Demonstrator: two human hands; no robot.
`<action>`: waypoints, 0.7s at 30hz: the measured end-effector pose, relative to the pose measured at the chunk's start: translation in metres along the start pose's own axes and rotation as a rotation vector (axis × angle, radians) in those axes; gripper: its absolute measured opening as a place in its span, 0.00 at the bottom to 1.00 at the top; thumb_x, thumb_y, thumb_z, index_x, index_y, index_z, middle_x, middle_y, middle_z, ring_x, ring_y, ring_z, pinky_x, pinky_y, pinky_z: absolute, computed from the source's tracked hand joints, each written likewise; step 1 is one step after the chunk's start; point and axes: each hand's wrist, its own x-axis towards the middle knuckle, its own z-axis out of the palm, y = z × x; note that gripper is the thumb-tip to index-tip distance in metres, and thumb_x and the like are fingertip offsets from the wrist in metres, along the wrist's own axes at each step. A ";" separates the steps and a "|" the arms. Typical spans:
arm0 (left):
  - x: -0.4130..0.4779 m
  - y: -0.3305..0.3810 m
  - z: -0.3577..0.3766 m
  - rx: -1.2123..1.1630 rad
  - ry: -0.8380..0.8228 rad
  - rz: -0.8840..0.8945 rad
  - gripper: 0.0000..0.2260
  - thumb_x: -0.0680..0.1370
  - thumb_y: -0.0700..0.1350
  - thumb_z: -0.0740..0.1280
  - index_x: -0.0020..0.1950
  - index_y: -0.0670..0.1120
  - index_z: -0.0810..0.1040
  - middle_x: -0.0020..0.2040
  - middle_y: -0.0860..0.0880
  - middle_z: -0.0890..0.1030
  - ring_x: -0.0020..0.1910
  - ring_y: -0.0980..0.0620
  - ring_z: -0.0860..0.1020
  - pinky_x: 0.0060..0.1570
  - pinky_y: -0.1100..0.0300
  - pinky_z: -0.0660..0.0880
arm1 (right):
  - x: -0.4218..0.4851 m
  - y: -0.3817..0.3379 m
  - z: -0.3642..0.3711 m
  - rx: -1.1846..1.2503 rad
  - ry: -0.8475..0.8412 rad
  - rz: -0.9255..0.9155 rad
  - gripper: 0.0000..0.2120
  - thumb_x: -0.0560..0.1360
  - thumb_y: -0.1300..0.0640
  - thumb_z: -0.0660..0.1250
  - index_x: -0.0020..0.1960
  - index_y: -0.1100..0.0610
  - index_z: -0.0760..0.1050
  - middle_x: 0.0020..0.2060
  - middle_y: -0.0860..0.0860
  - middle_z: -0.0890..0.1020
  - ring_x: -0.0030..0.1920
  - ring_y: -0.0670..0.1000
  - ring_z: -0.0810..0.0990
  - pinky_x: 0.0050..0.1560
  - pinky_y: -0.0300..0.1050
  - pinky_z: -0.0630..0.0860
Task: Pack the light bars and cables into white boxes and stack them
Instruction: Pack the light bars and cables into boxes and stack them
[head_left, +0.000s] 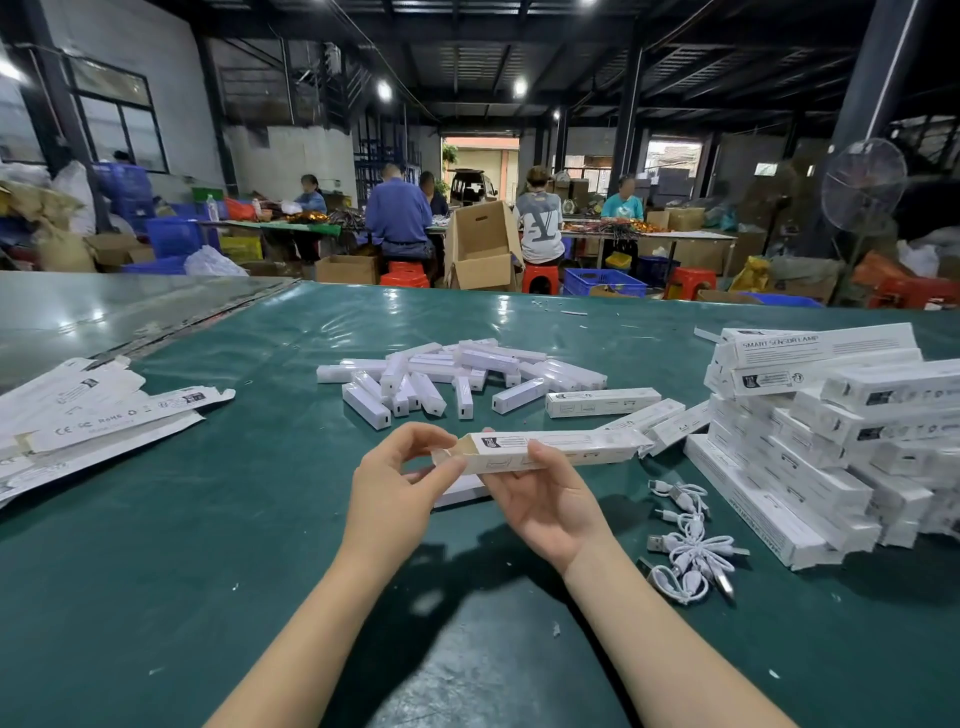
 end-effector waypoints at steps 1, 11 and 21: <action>0.001 0.000 0.000 -0.050 -0.007 -0.013 0.09 0.72 0.35 0.71 0.40 0.48 0.78 0.40 0.55 0.81 0.38 0.63 0.77 0.36 0.74 0.72 | -0.001 0.001 0.001 0.029 0.001 -0.002 0.28 0.43 0.63 0.84 0.40 0.70 0.81 0.44 0.63 0.83 0.44 0.59 0.84 0.41 0.48 0.81; 0.005 -0.002 0.000 -0.242 -0.076 -0.047 0.12 0.62 0.34 0.66 0.41 0.47 0.78 0.37 0.57 0.82 0.38 0.61 0.78 0.39 0.69 0.74 | -0.002 0.008 0.009 0.122 0.087 -0.035 0.36 0.36 0.65 0.83 0.44 0.68 0.78 0.42 0.63 0.83 0.39 0.58 0.84 0.36 0.49 0.82; -0.001 -0.002 -0.002 0.148 -0.104 0.084 0.17 0.70 0.27 0.60 0.36 0.50 0.75 0.30 0.62 0.76 0.25 0.61 0.69 0.29 0.73 0.64 | -0.001 0.008 0.007 0.077 0.065 0.016 0.33 0.38 0.65 0.83 0.42 0.68 0.78 0.42 0.64 0.83 0.40 0.60 0.84 0.36 0.48 0.82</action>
